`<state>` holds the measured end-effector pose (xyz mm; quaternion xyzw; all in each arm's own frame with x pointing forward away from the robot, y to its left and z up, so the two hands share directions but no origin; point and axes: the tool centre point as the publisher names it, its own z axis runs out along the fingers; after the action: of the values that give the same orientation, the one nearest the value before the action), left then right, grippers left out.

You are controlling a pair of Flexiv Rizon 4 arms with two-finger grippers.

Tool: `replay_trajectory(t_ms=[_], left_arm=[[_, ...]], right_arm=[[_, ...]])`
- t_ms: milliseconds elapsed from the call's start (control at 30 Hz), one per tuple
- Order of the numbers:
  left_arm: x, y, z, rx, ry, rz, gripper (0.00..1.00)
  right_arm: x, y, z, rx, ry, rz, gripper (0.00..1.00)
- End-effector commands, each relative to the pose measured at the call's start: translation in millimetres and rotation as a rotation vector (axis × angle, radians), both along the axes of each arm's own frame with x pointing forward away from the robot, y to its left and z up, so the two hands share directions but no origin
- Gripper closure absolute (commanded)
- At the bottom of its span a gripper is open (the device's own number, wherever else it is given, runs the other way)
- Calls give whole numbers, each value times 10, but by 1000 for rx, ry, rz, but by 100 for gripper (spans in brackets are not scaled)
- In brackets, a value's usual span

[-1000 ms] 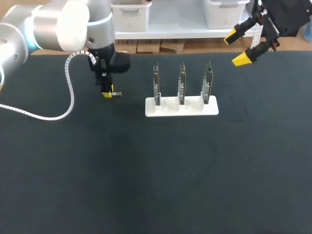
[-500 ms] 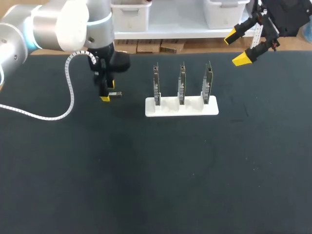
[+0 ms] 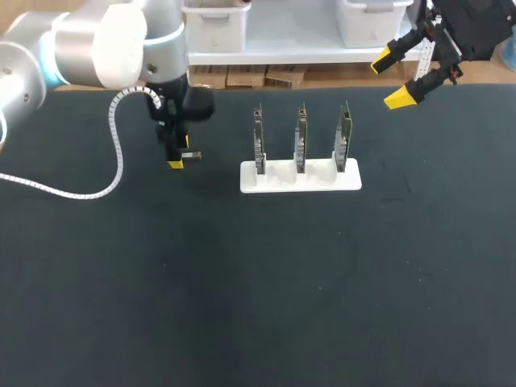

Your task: Pick up the optical module with the left hand, and insert it into the network port with the right hand.

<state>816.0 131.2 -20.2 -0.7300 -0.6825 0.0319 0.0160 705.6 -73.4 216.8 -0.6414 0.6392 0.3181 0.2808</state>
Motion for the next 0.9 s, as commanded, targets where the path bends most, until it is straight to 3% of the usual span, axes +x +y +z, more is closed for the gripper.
replay_trajectory(t_ms=[33,233,500,633,833,900], left_arm=[[-40,34,-36,-3,-3,13,100],[-57,70,-26,4,-3,28,100],[-43,23,227,-17,-49,53,100],[-65,-82,462,-88,-57,93,100],[-144,-292,1005,-301,-83,175,100],[-165,-355,1189,-338,-100,196,100]], right_arm=[[-27,-1,3,-1,-3,-5,0],[-27,-1,3,-1,-3,-5,0],[-27,-1,3,-1,-3,-5,0],[-27,-1,3,-1,-3,-5,0],[-27,-1,3,-1,-3,-5,0],[-27,-1,3,-1,-3,-5,0]])
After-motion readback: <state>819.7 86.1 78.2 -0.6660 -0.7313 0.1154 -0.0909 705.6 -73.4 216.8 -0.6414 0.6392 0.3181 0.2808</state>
